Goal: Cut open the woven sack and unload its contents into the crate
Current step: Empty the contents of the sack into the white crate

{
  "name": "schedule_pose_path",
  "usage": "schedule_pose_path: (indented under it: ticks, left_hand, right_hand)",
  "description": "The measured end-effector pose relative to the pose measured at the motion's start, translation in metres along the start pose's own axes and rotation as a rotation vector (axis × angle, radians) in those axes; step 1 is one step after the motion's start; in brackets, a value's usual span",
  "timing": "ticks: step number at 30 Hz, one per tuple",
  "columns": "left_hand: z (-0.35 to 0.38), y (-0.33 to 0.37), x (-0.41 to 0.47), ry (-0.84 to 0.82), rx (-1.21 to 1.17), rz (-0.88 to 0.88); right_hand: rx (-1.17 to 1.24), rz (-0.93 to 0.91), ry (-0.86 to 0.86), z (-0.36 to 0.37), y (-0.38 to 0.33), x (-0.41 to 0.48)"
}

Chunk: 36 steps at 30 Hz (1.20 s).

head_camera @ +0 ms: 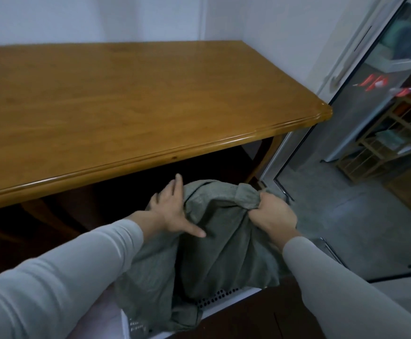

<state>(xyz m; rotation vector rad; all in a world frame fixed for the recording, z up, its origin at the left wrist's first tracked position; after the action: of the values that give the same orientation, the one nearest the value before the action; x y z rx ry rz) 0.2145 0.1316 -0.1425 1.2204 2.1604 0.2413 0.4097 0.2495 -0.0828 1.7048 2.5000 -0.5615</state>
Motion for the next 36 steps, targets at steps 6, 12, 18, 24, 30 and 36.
schedule_pose_path:
  ticks: [6, 12, 18, 24, 30, 36]
  left_hand:
    - [0.028, 0.074, 0.006, 0.025, -0.287, 0.299]
    - [0.035, 0.051, 0.014, -0.030, -0.814, 0.031]
    - [0.042, 0.021, -0.001, -0.238, -0.904, -0.183]
    - [0.059, -0.001, -0.021, -0.573, -0.774, -0.268]
    - [0.051, -0.021, -0.031, -0.617, -0.754, -0.276]
    - [0.007, -0.019, -0.006, -0.208, -0.660, -0.207]
  right_hand:
    - [0.273, -0.233, -0.207, 0.015, -0.054, -0.011]
    - [0.478, -0.319, -0.067, -0.005, -0.009, -0.009]
    - [-0.196, -0.270, -0.252, 0.050, 0.068, -0.009]
    - [-0.220, -0.247, -0.373, 0.102, 0.044, 0.000]
    - [0.280, -0.170, -0.448, 0.145, 0.019, -0.006]
    - [0.066, -0.104, -0.267, 0.084, 0.035, 0.013]
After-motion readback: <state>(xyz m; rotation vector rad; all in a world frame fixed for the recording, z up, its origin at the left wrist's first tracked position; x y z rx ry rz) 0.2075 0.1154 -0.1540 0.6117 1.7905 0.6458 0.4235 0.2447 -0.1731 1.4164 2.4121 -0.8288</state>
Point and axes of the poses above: each hand's wrist, its own x-axis towards the middle knuckle, its own z-axis out of the palm, y = z × x, the point moved 8 cm from there along x, towards the middle knuckle, and after that the axes turned 2 degrees about -x, right-handed, at the moved point
